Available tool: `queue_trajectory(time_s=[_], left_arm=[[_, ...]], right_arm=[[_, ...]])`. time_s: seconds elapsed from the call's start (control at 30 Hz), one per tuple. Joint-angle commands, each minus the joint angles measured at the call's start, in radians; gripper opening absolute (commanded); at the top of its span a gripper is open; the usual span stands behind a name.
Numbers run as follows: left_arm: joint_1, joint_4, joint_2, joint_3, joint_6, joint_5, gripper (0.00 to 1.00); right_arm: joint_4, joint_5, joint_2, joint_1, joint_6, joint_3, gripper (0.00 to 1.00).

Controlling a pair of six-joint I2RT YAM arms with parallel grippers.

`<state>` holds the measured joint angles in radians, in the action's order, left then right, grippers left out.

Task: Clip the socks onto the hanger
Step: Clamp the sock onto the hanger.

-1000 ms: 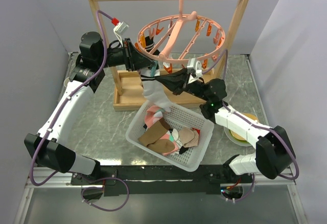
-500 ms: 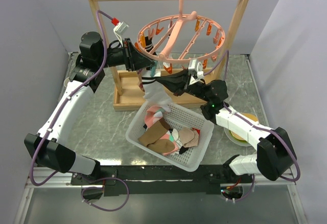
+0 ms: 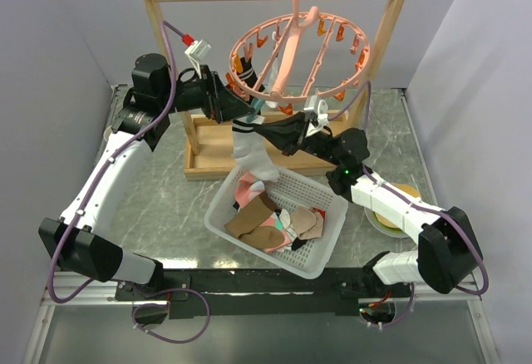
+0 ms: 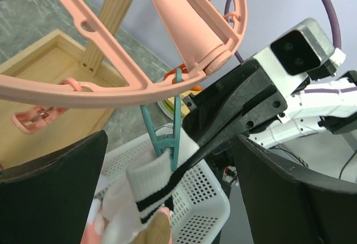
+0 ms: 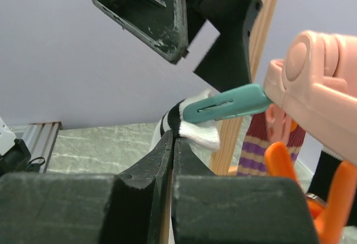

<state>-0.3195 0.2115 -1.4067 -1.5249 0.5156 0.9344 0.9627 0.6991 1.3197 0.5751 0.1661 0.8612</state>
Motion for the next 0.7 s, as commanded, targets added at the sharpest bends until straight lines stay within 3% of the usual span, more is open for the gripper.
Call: queue_trajectory(time_s=[0.0,0.13,0.2,0.33,0.4,0.53,0.63,0.67], left_arm=[[0.01,0.009,0.045,-0.024,-0.011,-0.032,0.99],[0.017,0.002,0.074,-0.026,0.004,-0.008,0.99],[0.017,-0.017,0.09,-0.002,0.023,0.015,0.99],[0.011,-0.105,0.133,0.077,0.119,0.113,0.99],[-0.025,-0.15,0.138,0.123,0.178,0.184,1.0],[-0.142,-0.161,0.101,0.126,0.13,0.248,0.99],[-0.21,-0.152,0.051,0.077,0.106,0.268,0.99],[-0.233,-0.135,0.037,0.065,0.087,0.262,0.99]], right_arm=[[-0.09,-0.047,-0.034,-0.006,-0.022,0.045,0.03],[-0.22,-0.084,-0.036,-0.006,-0.034,0.079,0.13],[-0.34,-0.119,-0.037,-0.006,-0.042,0.117,0.36],[-0.542,-0.18,-0.063,0.0,-0.094,0.176,0.51],[-0.608,-0.2,-0.077,0.005,-0.106,0.203,0.57],[-0.748,-0.246,-0.131,0.014,-0.143,0.222,0.62],[-0.824,-0.291,-0.183,0.023,-0.157,0.22,0.74],[-0.879,-0.315,-0.197,0.025,-0.158,0.222,0.83]])
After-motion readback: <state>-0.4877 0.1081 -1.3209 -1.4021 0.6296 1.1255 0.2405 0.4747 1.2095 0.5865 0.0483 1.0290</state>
